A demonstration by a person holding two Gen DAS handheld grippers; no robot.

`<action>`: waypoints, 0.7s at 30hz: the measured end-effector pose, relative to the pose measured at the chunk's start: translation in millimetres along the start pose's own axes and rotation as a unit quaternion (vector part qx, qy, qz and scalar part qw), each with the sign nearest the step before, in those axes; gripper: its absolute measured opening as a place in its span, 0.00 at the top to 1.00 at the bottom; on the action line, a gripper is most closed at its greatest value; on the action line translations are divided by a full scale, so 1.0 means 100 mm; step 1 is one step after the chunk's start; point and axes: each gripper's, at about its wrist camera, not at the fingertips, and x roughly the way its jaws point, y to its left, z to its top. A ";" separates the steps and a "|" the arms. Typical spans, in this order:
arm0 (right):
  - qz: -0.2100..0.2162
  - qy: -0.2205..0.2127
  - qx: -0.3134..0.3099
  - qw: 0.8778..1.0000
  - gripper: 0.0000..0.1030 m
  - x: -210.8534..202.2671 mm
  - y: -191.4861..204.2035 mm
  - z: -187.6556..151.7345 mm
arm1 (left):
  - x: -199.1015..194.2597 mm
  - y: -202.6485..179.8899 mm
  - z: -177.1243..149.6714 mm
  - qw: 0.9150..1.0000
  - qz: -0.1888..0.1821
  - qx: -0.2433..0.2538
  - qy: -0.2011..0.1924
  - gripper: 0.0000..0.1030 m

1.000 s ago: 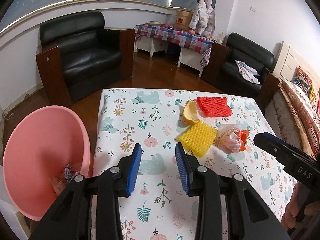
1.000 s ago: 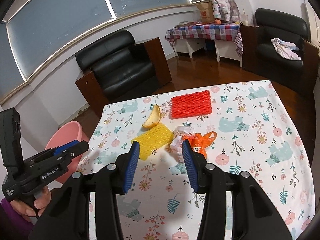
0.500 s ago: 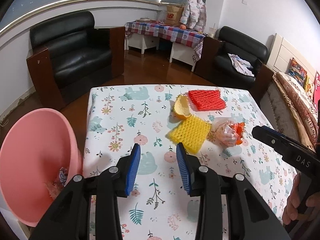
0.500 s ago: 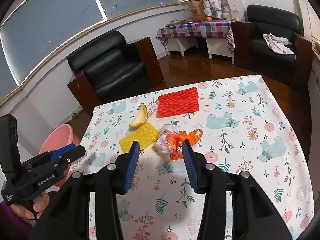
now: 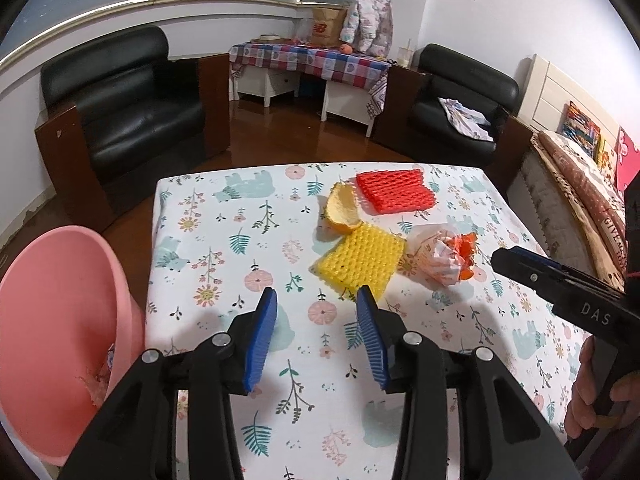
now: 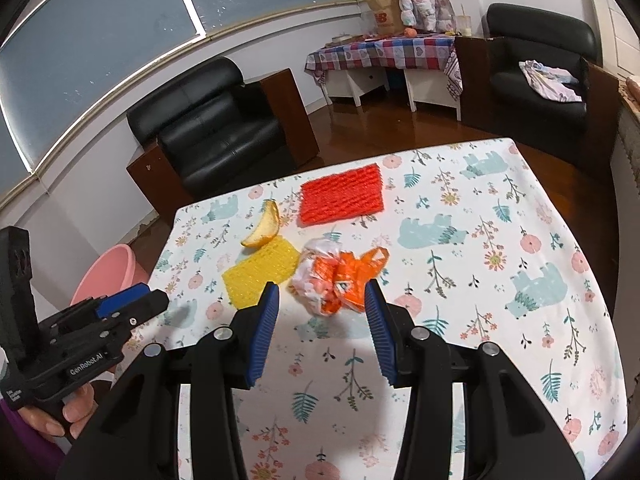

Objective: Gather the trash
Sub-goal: 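Move both open tools back over the remaining trash on the table, then grasp the yellow foam net with the left tool while the right tool grasps the orange wrapper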

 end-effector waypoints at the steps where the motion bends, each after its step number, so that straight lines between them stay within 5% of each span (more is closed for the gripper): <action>1: -0.002 0.002 0.002 1.000 0.56 0.01 -0.03 -0.01 | 0.01 -0.01 0.01 1.000 -0.001 0.002 0.000 0.60; 21: -0.007 0.040 0.012 0.999 0.50 0.35 -0.11 -0.08 | 0.73 -0.52 0.20 0.988 -0.031 0.142 0.043 0.60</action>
